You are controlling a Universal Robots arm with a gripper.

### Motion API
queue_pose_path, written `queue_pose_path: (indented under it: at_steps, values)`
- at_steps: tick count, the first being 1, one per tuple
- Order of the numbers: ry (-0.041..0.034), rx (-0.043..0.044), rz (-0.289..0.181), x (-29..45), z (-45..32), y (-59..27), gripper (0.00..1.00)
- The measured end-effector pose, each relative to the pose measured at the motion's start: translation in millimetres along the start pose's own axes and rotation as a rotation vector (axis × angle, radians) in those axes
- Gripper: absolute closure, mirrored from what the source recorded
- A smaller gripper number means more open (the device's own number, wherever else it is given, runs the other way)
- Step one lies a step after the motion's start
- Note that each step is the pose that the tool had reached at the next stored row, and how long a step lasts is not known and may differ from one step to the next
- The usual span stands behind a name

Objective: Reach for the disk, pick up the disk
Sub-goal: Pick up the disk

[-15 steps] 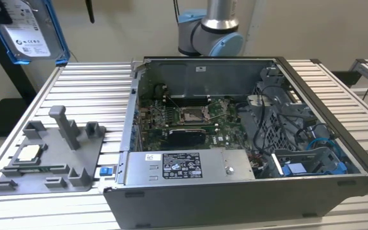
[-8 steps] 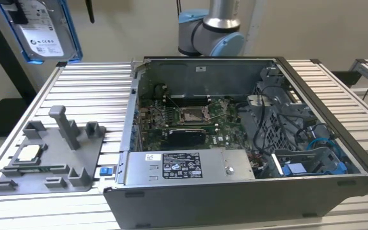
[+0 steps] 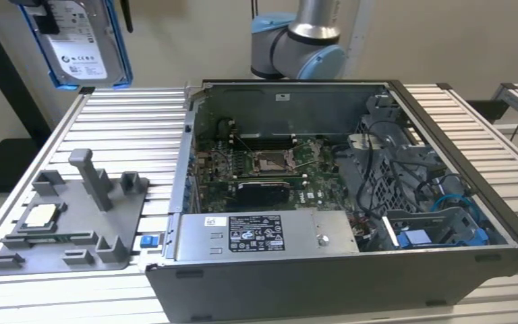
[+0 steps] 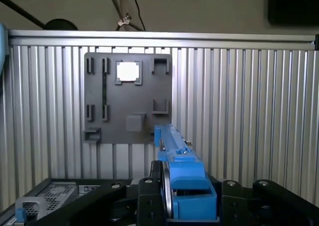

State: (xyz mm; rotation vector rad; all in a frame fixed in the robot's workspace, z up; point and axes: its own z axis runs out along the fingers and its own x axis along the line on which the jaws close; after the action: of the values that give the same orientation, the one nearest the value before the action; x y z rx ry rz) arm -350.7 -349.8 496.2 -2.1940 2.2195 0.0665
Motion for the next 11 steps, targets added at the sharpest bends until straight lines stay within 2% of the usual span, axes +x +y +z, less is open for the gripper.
queue_pose_path:
  at_steps: [11]
  values:
    - [0.0, -0.0032, 0.0, -0.5, -0.6, -37.7, 1.0]
